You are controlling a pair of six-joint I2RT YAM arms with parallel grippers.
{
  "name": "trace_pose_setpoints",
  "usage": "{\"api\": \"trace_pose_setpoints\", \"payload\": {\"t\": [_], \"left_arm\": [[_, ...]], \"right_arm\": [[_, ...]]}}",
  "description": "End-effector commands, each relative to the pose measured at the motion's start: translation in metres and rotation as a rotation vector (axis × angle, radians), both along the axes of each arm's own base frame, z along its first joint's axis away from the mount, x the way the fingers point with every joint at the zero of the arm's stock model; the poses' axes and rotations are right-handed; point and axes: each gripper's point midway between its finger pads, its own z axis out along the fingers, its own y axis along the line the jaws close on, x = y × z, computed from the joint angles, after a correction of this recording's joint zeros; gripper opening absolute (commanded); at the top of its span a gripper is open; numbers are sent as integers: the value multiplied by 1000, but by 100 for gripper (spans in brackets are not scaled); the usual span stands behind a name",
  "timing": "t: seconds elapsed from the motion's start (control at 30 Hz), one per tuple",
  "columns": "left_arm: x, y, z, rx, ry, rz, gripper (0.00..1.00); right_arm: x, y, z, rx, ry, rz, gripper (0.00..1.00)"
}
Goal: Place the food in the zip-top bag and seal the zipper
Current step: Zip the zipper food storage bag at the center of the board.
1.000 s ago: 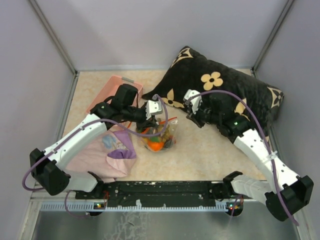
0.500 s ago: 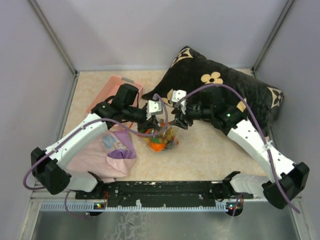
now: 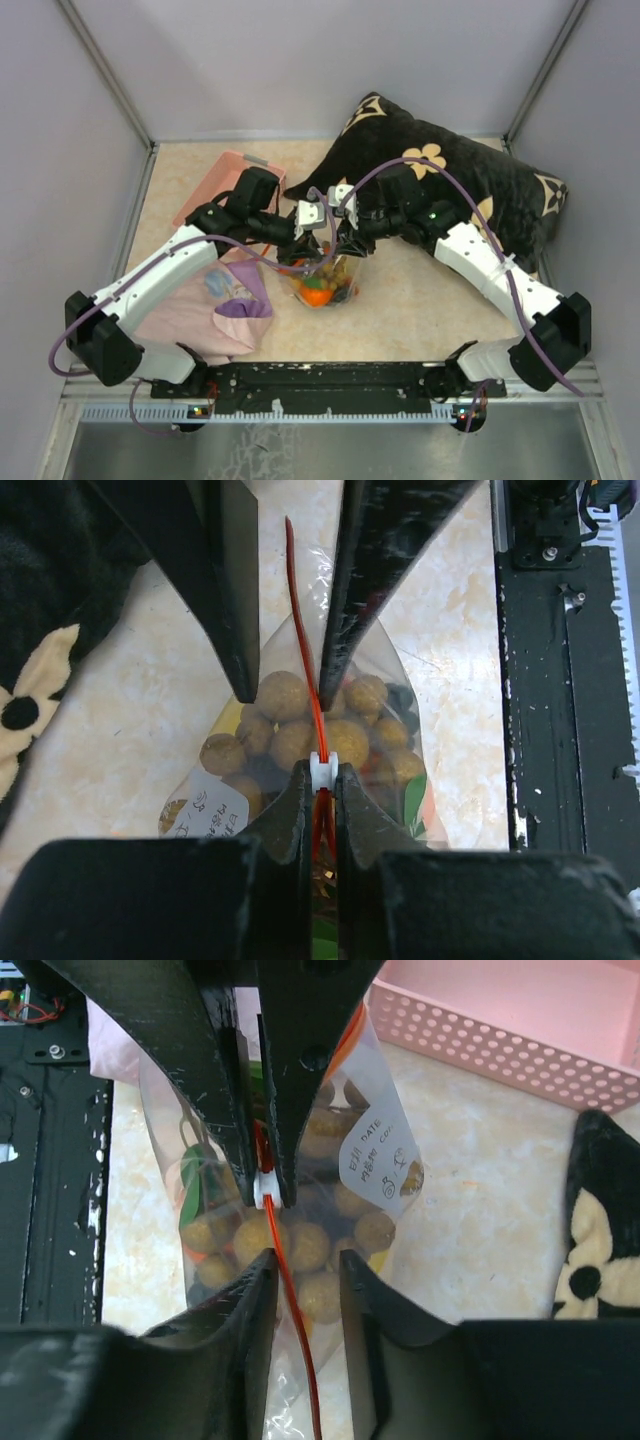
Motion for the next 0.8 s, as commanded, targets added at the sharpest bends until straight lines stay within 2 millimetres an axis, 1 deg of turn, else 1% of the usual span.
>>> {"api": "trace_pose_setpoints", "payload": {"t": [0.0,0.07,0.1,0.13,0.17,0.27,0.4,0.43,0.57,0.6,0.63,0.67,0.77], "left_arm": [[0,-21,28,-92,-48,-61,1],[0,-19,30,-89,-51,-51,7],[-1,-17,30,-85,-54,-40,10],[-1,-14,32,-83,-59,-30,12],[-2,-12,33,-80,-62,-16,16],[-5,-3,38,-74,-63,27,38],[-14,10,39,-55,-35,74,54],[-16,13,39,-47,-26,87,56],[-27,22,38,-28,25,112,59],[-29,24,40,-30,33,116,63],[-29,26,39,-26,34,130,71],[-27,28,39,-23,31,154,75],[-19,36,35,4,14,230,80]], "right_arm": [[2,18,4,26,-19,66,23],[3,16,0,4,-14,55,4],[4,14,-1,-3,-21,44,0],[5,12,-1,-6,-33,33,0],[4,9,1,-3,-46,24,0],[4,5,5,1,-64,-1,0],[3,3,9,6,-67,-19,0],[3,3,11,11,-68,-23,0],[5,3,15,20,-77,-33,0],[5,3,15,22,-76,-33,0],[5,4,16,25,-76,-32,0],[6,4,16,25,-76,-33,0],[7,4,14,18,-73,-40,0]]}}
